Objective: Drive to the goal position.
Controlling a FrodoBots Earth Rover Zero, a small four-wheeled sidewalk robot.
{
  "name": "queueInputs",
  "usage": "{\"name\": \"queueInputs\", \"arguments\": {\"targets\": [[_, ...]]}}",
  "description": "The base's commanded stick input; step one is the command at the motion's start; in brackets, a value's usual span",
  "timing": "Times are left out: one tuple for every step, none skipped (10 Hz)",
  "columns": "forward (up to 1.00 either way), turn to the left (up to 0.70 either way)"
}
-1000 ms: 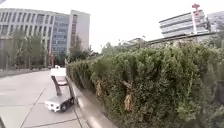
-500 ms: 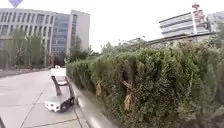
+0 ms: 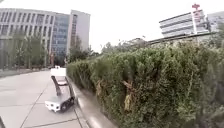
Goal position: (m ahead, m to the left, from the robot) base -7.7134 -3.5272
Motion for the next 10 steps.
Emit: {"name": "queueInputs", "arguments": {"targets": [[0.05, 0.0], [0.05, 0.0], [0.05, 0.0], [0.05, 0.0], [0.05, 0.0], [0.05, 0.0], [0.05, 0.0], [0.05, 0.0], [0.05, 0.0], [0.05, 0.0]]}}
